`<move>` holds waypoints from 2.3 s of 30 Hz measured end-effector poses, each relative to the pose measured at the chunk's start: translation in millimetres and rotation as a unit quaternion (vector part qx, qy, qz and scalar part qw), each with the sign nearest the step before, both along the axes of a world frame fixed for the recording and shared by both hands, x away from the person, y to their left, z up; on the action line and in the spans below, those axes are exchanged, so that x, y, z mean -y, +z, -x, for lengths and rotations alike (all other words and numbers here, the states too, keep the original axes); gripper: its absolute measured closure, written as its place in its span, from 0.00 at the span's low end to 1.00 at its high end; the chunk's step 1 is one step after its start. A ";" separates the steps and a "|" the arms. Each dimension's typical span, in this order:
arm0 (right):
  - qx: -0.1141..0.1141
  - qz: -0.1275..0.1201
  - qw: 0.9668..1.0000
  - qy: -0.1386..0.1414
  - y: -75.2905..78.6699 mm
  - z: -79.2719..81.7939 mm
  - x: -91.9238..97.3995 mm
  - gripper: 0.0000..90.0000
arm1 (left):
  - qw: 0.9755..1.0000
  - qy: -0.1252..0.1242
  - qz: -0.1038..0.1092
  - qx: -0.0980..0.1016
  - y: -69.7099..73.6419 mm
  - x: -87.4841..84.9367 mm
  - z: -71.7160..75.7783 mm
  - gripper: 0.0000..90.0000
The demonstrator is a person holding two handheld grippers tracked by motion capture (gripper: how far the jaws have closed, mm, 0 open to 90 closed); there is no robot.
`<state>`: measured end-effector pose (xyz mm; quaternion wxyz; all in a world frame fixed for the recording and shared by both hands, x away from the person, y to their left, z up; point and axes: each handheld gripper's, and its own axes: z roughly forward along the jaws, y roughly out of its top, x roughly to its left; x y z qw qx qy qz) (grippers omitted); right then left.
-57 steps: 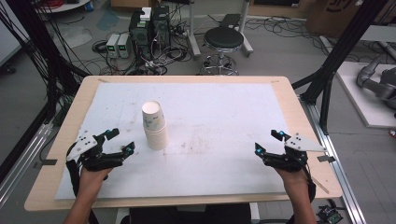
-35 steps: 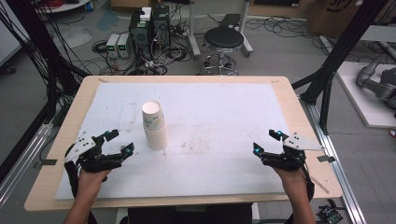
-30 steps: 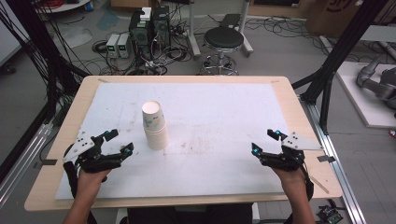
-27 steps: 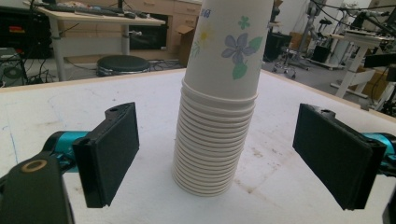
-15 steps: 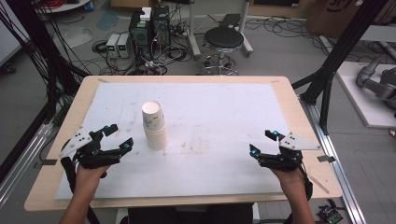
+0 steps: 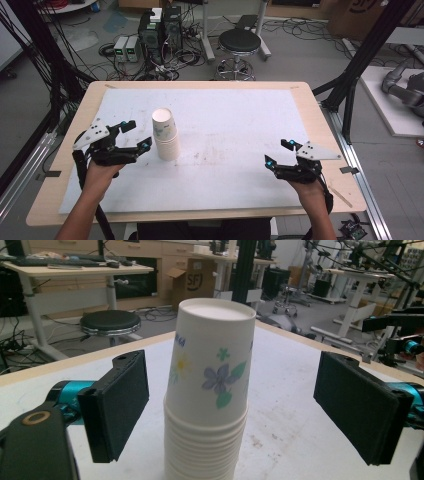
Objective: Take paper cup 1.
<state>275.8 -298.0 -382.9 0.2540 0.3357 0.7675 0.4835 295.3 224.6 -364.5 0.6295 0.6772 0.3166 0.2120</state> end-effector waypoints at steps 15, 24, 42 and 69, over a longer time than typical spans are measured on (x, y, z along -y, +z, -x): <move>-0.008 0.000 1.000 0.008 1.6 -0.7 -3.4 0.23 | 0.999 -0.010 -0.040 -0.030 11.0 31.1 -37.3 0.16; -0.007 0.001 1.000 0.019 6.6 -2.9 -11.1 0.23 | 0.998 -0.010 -0.054 -0.038 10.9 41.0 -48.9 0.16; -0.009 0.003 1.000 0.025 8.1 -7.4 -17.4 0.23 | 0.998 -0.019 -0.048 -0.022 16.9 39.9 -54.9 0.36; -0.006 0.008 0.999 0.044 26.0 -19.4 -30.7 0.23 | 0.996 -0.061 0.012 0.059 95.5 47.1 -32.7 0.38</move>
